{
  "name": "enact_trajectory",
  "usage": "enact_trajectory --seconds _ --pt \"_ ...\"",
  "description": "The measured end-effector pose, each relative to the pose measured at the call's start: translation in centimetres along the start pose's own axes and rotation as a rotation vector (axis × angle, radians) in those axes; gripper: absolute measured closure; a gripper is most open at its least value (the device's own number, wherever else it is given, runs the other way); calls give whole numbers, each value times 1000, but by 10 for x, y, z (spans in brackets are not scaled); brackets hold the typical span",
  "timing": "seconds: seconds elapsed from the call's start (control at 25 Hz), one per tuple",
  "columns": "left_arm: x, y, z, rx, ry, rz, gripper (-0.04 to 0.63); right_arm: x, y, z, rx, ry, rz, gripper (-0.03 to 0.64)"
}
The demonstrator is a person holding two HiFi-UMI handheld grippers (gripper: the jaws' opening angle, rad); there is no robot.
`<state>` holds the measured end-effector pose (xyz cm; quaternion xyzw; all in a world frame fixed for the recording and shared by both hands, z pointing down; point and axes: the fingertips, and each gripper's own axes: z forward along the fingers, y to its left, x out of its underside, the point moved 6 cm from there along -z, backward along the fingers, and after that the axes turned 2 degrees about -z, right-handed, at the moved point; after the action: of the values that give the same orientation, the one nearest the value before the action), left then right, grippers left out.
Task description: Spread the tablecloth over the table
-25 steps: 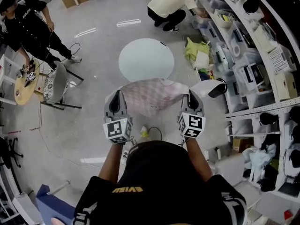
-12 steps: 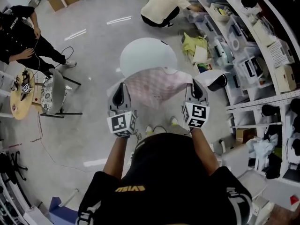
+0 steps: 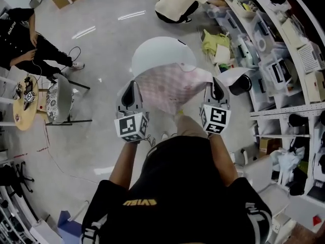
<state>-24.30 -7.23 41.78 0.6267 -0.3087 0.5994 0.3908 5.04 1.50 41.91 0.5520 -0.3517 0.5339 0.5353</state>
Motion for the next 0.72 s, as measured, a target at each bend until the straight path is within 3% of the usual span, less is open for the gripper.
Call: enact_trajectory --seconds 0.4,0.56,0.72 --pt "-1 30 122 -109 37 31 578 -1 -12 140 -94 -5 10 586" --pt "-7 35 180 -154 68 46 578 3 -32 199 -137 38 39 586" --pt "-19 31 242 -165 71 71 578 -2 -54 260 -166 18 53 586"
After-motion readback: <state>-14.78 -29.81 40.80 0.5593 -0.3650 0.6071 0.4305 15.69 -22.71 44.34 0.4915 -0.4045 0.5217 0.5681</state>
